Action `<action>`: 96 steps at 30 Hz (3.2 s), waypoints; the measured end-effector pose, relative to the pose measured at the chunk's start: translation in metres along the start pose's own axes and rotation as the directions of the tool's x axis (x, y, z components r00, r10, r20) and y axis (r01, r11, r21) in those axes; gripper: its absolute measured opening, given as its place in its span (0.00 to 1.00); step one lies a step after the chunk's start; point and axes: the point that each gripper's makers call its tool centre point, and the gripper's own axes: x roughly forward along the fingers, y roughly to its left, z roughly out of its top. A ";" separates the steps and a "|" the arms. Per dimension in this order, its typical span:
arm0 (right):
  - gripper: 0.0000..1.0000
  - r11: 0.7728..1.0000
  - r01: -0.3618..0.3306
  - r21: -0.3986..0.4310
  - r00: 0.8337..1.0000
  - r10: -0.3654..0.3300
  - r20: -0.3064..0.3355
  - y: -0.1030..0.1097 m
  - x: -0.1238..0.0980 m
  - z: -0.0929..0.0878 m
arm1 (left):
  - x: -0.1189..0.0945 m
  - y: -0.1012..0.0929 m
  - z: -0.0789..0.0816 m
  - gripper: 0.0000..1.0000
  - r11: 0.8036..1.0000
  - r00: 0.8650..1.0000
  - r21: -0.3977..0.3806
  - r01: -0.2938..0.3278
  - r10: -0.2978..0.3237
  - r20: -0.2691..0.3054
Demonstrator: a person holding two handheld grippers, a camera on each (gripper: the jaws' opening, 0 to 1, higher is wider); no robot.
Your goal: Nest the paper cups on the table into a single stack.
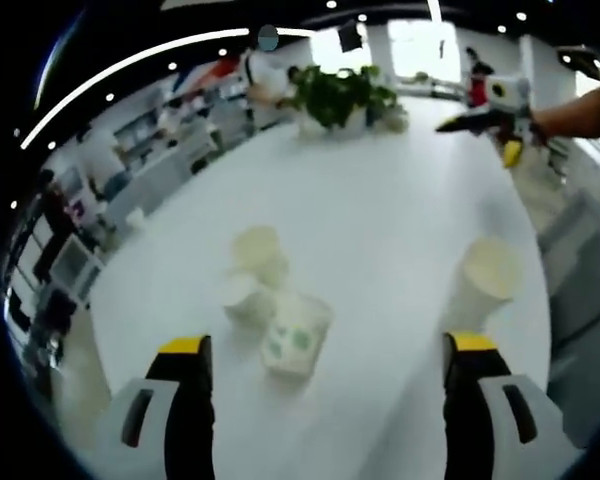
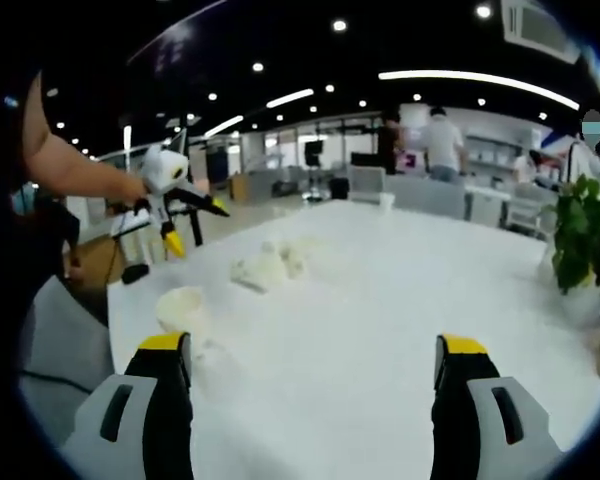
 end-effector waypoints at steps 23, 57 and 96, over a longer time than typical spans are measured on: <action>1.00 0.999 -0.003 0.033 1.000 0.003 -0.018 0.002 0.003 -0.015 | 0.045 0.015 0.002 0.71 0.994 0.990 0.094 0.047 -0.034 -0.133; 1.00 0.998 -0.011 0.061 0.998 0.014 -0.056 0.004 0.005 -0.031 | 0.109 0.003 -0.020 0.50 0.985 0.961 0.127 0.119 -0.082 -0.263; 1.00 0.998 -0.016 0.058 0.999 0.019 -0.051 0.009 0.008 -0.026 | 0.108 -0.003 -0.022 0.40 0.974 0.944 0.115 0.193 -0.152 -0.294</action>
